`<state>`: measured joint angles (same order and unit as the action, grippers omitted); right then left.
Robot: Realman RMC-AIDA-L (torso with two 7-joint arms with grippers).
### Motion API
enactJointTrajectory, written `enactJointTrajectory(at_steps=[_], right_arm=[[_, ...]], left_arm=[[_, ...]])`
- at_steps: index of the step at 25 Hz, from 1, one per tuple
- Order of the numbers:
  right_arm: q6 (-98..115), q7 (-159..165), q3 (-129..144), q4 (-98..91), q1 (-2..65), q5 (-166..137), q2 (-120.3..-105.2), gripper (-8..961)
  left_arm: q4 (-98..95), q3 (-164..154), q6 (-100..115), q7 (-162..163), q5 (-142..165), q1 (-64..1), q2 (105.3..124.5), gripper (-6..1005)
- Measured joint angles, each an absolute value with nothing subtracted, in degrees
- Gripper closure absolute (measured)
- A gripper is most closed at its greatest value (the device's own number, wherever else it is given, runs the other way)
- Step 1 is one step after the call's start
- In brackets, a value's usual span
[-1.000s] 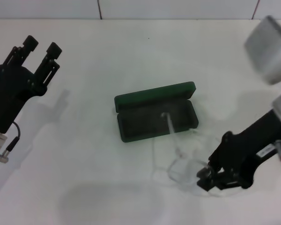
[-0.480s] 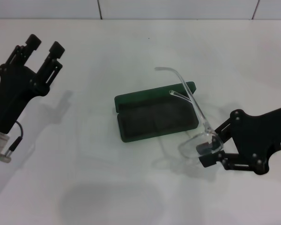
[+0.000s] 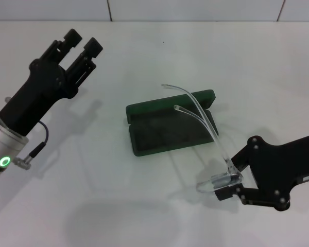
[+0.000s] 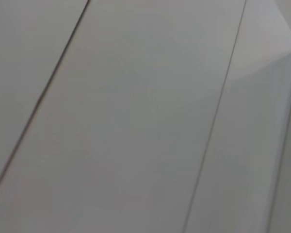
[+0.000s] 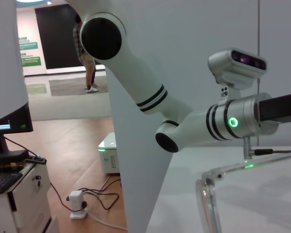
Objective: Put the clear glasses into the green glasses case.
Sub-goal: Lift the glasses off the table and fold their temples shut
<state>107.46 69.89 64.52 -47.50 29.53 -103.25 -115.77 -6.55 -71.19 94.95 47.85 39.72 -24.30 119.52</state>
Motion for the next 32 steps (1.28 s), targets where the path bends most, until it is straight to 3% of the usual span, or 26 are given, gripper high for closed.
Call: enactJointTrajectory(at_steps=[10, 32], right_arm=[[102.40, 62.07, 64.89, -43.46, 29.62, -101.83, -115.98, 833], [91.42, 59.53, 78.06, -43.65, 30.50, -93.96, -116.19, 833]], left_arm=[[-10.20, -71.19, 97.44, 50.46, 42.77, -21.66, 119.82, 331], [-10.51, -78.09, 97.69, 52.13, 49.35, -26.91, 120.34, 331]])
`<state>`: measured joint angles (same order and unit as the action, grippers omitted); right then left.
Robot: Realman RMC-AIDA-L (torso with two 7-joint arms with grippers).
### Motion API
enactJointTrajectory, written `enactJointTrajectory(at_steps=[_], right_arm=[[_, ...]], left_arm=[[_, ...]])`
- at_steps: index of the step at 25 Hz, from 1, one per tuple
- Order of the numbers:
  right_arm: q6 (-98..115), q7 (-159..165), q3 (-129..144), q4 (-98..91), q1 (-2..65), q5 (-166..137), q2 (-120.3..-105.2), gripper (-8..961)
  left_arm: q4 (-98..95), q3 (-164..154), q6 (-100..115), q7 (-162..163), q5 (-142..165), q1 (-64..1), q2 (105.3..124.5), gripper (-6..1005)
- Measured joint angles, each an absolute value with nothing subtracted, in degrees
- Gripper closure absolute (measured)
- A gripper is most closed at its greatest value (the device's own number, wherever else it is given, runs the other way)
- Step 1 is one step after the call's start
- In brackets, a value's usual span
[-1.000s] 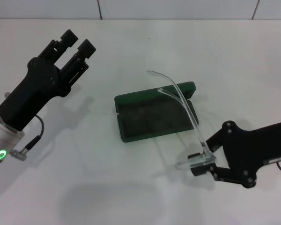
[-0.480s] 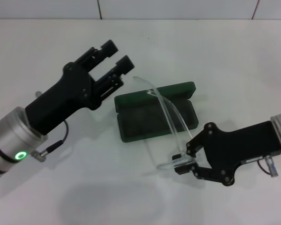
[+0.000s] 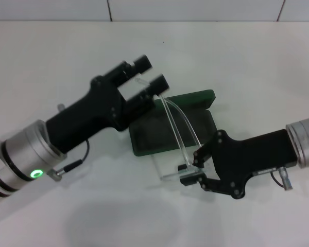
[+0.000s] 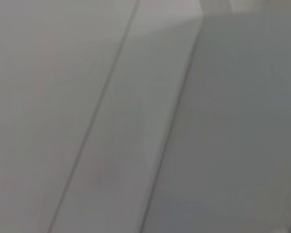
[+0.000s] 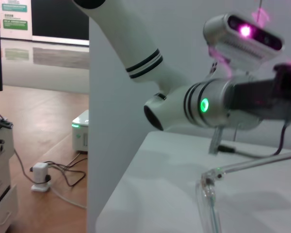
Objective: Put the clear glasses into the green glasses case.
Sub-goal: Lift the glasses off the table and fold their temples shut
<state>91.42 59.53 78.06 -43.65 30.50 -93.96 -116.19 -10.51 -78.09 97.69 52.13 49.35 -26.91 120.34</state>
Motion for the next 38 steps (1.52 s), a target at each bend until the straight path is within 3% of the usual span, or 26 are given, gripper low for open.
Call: enactJointTrajectory(at_steps=[25, 38], right_arm=[[90.89, 49.65, 79.36, -43.97, 29.09, -88.35, -116.22, 833], [91.80, 49.08, 79.45, -43.70, 27.85, -88.31, -115.95, 834]], left_arm=[[-10.81, -84.64, 89.52, 52.20, 54.88, -28.07, 120.05, 331], [-10.89, -83.97, 91.64, 49.70, 47.87, -25.33, 119.98, 331]])
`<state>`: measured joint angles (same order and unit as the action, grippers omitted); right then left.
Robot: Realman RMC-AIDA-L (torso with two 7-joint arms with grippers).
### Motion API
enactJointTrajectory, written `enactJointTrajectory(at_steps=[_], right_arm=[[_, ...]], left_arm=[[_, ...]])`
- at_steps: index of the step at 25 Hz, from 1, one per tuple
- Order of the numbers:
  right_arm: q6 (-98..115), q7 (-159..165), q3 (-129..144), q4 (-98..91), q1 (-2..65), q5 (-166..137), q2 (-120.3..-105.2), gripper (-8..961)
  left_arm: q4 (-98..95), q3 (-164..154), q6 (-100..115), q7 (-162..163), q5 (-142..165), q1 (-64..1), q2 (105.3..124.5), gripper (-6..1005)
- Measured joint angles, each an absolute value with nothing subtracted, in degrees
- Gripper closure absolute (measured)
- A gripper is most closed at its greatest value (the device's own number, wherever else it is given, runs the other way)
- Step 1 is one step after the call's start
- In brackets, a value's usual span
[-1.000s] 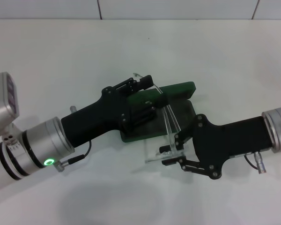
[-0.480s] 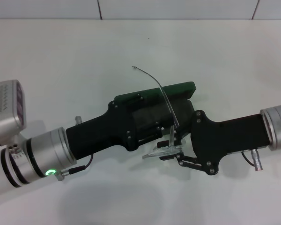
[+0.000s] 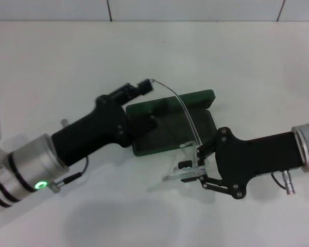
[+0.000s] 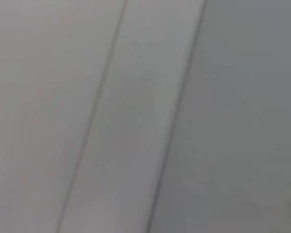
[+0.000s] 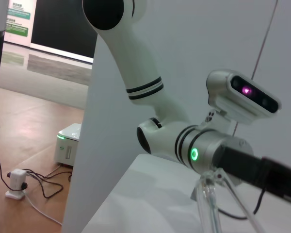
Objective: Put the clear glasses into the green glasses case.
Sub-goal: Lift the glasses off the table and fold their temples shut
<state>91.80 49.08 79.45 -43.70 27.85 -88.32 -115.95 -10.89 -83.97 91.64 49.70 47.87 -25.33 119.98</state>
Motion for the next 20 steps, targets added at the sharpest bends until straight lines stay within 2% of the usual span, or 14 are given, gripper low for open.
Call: enactJointTrajectory(at_steps=[12, 20], right_arm=[[101.47, 46.69, 79.03, -44.59, 26.88, -87.09, -115.84, 834], [103.19, 45.87, 81.42, -44.51, 28.12, -86.33, -116.00, 834]], left_arm=[[-10.60, -83.77, 92.77, 46.77, 35.18, -18.00, 119.07, 331], [-10.57, -84.28, 92.80, 44.74, 35.47, -18.03, 119.98, 331]])
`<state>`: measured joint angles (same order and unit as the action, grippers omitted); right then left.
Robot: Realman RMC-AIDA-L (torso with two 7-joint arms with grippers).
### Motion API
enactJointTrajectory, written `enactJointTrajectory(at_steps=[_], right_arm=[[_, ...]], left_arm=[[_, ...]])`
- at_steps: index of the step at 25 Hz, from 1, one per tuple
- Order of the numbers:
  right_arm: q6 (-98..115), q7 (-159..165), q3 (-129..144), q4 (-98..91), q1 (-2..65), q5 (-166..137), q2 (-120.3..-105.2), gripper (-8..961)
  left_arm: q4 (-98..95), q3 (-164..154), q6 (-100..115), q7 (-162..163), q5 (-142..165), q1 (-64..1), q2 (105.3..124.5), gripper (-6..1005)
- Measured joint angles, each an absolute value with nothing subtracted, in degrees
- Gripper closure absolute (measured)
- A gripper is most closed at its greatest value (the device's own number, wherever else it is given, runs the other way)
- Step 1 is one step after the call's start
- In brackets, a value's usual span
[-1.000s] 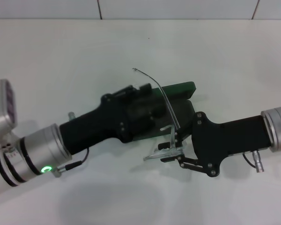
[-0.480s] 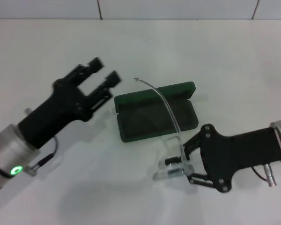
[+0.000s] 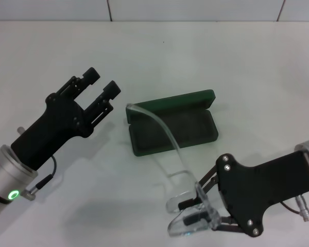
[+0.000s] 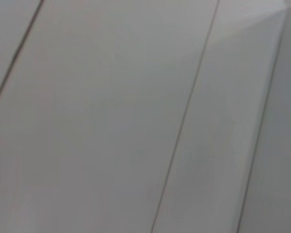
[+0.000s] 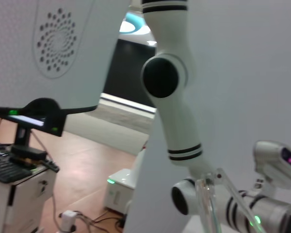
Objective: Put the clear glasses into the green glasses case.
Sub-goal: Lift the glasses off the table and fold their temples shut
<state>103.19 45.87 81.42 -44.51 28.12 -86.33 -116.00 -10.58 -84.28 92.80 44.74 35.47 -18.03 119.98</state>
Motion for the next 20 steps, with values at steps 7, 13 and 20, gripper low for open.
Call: enactJointTrajectory(at_steps=[7, 13, 20], right_arm=[[103.93, 45.74, 83.98, -45.02, 28.90, -86.03, -116.14, 834], [103.43, 45.84, 84.39, -45.03, 29.01, -85.51, -116.20, 835], [102.85, 45.93, 84.68, -45.13, 29.82, -85.18, -116.14, 835]], left_arm=[[-10.77, -84.53, 94.08, 44.77, 36.06, -19.25, 120.20, 331], [-10.92, -86.95, 97.83, 44.76, 37.60, -20.74, 120.23, 331], [-12.34, -92.76, 98.35, 44.50, 37.76, -21.79, 120.17, 331]])
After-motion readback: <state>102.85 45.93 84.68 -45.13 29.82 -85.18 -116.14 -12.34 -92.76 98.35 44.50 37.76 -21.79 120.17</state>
